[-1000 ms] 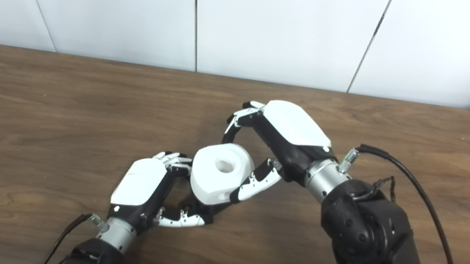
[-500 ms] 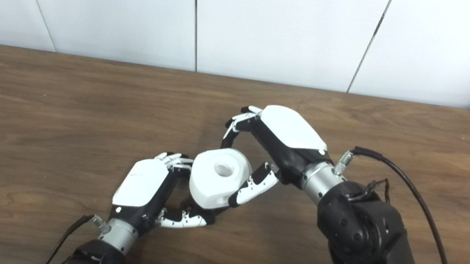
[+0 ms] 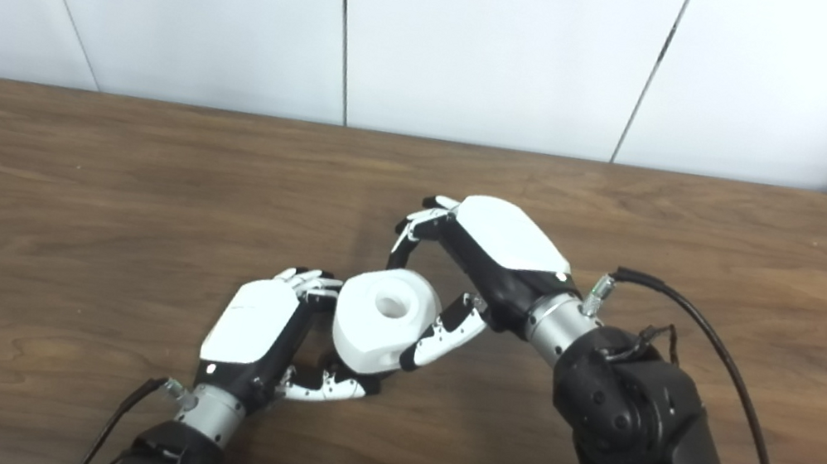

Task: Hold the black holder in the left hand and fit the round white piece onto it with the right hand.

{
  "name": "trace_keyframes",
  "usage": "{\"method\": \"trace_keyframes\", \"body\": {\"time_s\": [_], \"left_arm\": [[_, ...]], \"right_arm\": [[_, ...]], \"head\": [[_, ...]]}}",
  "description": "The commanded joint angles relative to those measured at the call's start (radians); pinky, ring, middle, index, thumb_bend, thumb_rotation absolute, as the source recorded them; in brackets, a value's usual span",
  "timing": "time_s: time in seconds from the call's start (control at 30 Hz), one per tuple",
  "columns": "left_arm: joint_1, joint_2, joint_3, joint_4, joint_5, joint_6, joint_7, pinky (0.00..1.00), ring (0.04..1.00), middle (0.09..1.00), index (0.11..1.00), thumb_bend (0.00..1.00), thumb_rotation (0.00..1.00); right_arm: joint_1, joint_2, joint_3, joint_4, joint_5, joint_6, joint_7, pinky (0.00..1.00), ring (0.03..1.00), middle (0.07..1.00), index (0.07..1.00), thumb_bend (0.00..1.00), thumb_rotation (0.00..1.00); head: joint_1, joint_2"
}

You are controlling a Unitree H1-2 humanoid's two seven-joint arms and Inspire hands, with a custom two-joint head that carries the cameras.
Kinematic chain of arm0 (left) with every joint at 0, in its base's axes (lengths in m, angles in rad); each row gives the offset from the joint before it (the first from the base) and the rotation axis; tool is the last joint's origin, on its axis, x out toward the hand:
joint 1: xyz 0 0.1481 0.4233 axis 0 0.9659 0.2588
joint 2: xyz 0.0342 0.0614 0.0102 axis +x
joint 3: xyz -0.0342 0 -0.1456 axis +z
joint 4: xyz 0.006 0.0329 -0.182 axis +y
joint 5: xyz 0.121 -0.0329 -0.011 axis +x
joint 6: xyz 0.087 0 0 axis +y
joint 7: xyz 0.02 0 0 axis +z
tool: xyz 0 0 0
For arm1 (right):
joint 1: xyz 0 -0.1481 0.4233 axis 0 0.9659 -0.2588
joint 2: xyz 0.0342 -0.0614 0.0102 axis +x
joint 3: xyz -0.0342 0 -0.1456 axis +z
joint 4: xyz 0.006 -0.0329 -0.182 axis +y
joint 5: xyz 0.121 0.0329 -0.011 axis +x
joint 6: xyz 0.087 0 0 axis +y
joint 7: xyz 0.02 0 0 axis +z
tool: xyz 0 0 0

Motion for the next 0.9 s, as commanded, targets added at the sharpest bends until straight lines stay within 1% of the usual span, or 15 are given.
{"method": "trace_keyframes", "body": {"time_s": [0.0,0.27,0.53,0.7,0.87], "left_arm": [[-0.007,-0.014,-0.023,0.027,0.01,-0.002,-0.019,0.92,0.864,0.783,0.486,0.52,0.05],[-0.01,-0.016,-0.029,0.036,0.01,-0.001,-0.016,0.92,0.868,0.784,0.487,0.52,0.05],[-0.011,-0.02,-0.032,0.043,0.008,-0.002,-0.006,0.92,0.867,0.783,0.487,0.52,0.05],[-0.009,-0.02,-0.032,0.042,0.008,-0.006,-0.003,0.92,0.869,0.786,0.487,0.52,0.05],[-0.008,-0.018,-0.031,0.038,0.006,-0.008,-0.002,0.92,0.868,0.785,0.487,0.52,0.05]], "right_arm": [[-0.03,0.012,-0.006,-0.015,0.004,-0.017,-0.03,0.88,0.939,0.807,0.483,0.53,0.14],[-0.027,0.024,-0.001,-0.01,0.0,-0.017,-0.031,0.89,0.943,0.806,0.483,0.53,0.14],[-0.024,0.025,0.001,0.002,0.003,-0.037,-0.043,0.87,0.94,0.804,0.483,0.53,0.14],[-0.02,0.027,0.003,0.002,-0.001,-0.025,-0.037,0.87,0.944,0.809,0.483,0.52,0.14],[-0.016,0.024,0.001,0.008,-0.001,-0.028,-0.039,0.87,0.945,0.811,0.483,0.52,0.14]], "head": [[0.003,0.0],[0.008,-0.005],[0.014,-0.005],[0.014,-0.004],[0.01,-0.001]]}}
